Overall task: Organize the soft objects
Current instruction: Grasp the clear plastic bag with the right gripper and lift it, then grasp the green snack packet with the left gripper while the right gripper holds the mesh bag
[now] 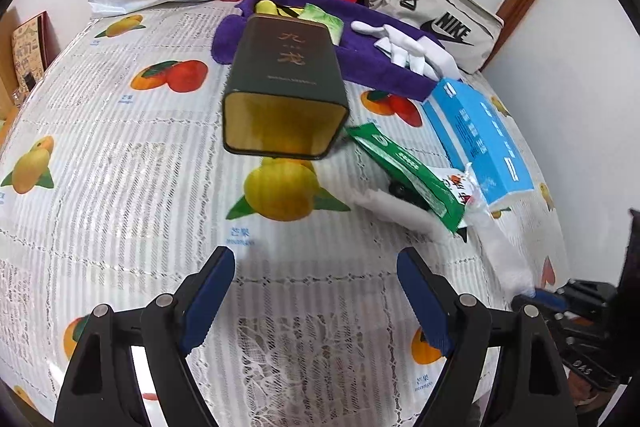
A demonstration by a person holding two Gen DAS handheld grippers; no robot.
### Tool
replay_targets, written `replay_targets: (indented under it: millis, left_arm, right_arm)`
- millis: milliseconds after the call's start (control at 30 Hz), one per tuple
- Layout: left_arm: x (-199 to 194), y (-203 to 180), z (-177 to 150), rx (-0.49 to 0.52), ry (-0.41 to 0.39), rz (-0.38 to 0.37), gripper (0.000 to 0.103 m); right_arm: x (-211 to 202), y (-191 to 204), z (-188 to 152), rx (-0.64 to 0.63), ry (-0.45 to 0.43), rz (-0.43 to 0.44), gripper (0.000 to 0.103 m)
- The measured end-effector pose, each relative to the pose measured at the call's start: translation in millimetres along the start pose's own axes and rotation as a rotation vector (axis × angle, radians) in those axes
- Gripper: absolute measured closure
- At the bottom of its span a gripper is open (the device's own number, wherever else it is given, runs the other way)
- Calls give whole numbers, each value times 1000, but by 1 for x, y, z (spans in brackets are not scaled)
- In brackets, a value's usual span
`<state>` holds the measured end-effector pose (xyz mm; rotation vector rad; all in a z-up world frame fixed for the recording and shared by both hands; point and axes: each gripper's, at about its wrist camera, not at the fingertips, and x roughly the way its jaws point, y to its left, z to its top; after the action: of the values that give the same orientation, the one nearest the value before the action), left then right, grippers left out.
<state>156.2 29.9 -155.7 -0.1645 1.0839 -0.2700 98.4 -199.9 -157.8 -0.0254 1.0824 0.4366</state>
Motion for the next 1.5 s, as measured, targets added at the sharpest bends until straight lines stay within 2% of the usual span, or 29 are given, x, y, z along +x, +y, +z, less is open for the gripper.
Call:
replay_targets:
  millis: [100, 133, 167, 233, 333, 400, 600, 733, 800, 833, 867, 900, 967, 1000, 1033, 1200, 1300, 1367, 1433, 1467, 1500]
  left_arm:
    - [3, -4, -3, 10, 12, 6, 21]
    - [4, -5, -4, 15, 14, 7, 21]
    - [4, -6, -5, 18, 17, 8, 21]
    - [5, -7, -6, 20, 21, 12, 21]
    - [6, -6, -6, 15, 21, 12, 21]
    - [8, -7, -6, 21, 24, 13, 21]
    - [13, -8, -5, 22, 39, 26, 21]
    - [15, -9, -2, 19, 41, 34, 21]
    - [15, -11, 0, 22, 37, 26, 21]
    - [15, -15, 3, 26, 33, 19, 21]
    - [15, -18, 5, 31, 29, 14, 21]
    - [15, -23, 7, 37, 24, 7, 21]
    - [16, -30, 11, 43, 18, -5, 21]
    - [18, -35, 14, 47, 19, -12, 21]
    - [20, -38, 16, 48, 20, -14, 21]
    - [34, -46, 27, -2, 21, -11, 21]
    - [41, -39, 28, -62, -3, 35, 22]
    - [50, -36, 28, -94, 10, -2, 24]
    - [54, -39, 28, -82, -8, 1, 35]
    - [54, -42, 28, -60, -19, -5, 52]
    - [56, -43, 28, -54, -9, -34, 74]
  right_arm:
    - [9, -4, -10, 15, 17, 15, 89]
    - [9, -4, -13, 12, 7, 27, 78]
    - [8, -4, -13, 17, -2, 29, 57]
    - [2, -7, -13, 27, -43, 20, 37]
    - [-4, -17, -8, 47, -102, 11, 19]
    - [3, -24, -1, 51, -111, -4, 17]
    - [39, -27, 14, 10, -62, -21, 17]
    - [56, -10, 16, -67, -66, -110, 15]
    - [58, -6, 14, -84, -79, -140, 18]
    - [57, -6, 13, -89, -85, -145, 28]
    - [54, -6, 11, -93, -97, -154, 42]
    - [51, -9, 10, -85, -102, -154, 50]
    - [44, -19, 7, -50, -101, -156, 85]
    - [41, -25, 5, -32, -98, -147, 90]
    - [39, -30, 3, -18, -96, -131, 94]
    - [27, -42, -11, 13, -100, -119, 95]
    - [20, -49, -21, 28, -97, -114, 95]
    - [16, -55, -27, 40, -95, -118, 95]
    - [14, -62, -30, 50, -94, -119, 95]
    - [14, -65, -31, 59, -95, -115, 95]
    - [14, -66, -30, 65, -96, -110, 95]
